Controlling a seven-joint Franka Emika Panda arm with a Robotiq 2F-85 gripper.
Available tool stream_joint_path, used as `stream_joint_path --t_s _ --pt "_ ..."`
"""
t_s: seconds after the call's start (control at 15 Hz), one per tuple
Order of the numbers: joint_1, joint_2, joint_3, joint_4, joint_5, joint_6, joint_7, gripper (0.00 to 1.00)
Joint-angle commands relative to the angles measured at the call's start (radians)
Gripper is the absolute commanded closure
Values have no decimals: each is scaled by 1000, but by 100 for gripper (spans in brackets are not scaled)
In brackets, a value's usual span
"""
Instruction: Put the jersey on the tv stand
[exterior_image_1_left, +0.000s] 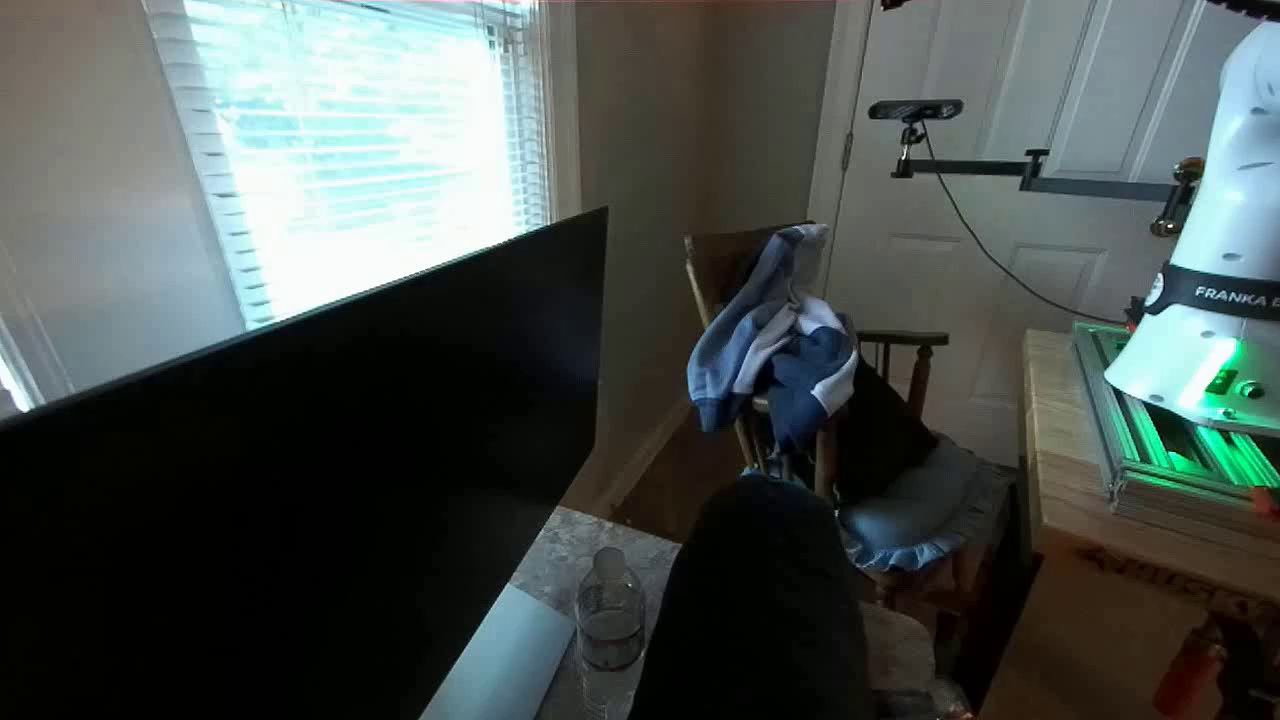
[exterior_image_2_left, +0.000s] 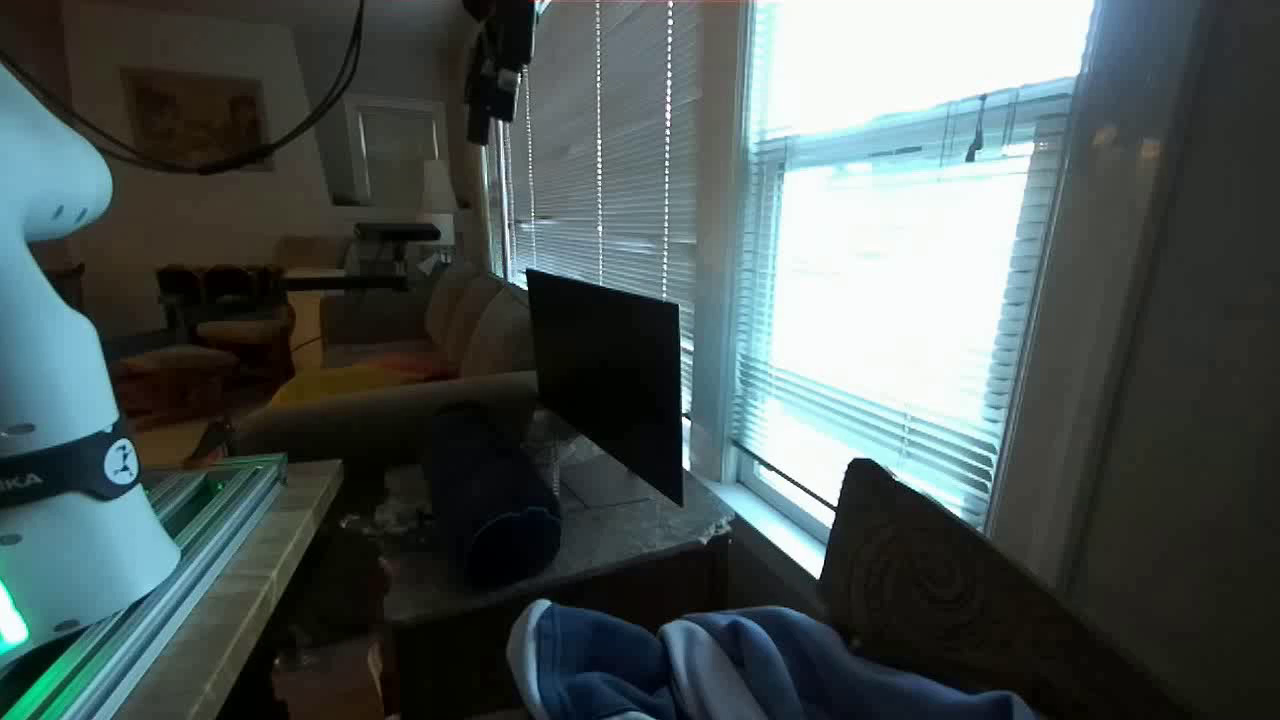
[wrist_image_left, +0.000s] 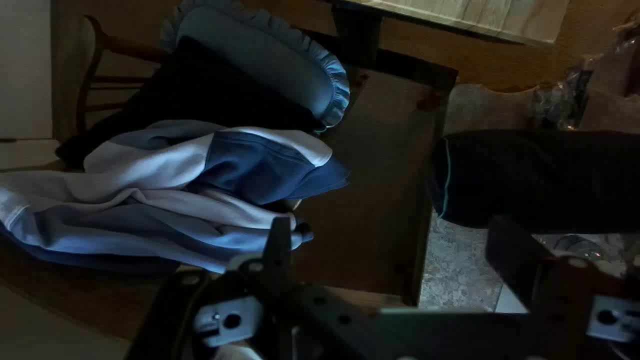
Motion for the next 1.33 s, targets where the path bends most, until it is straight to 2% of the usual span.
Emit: stream_joint_path --t_s 0.0,0.27,0.47,0.93,1.27 --pt "23 4 -18 3 -7 -3 8 0" --pt "23 4 -18 3 -7 -3 8 0" --pt "7 65 -34 41 26 64 50 0" --pt "-67 361 -118 231 11 273 234 0" --pt "-101 549 -201 342 -18 252 393 0"
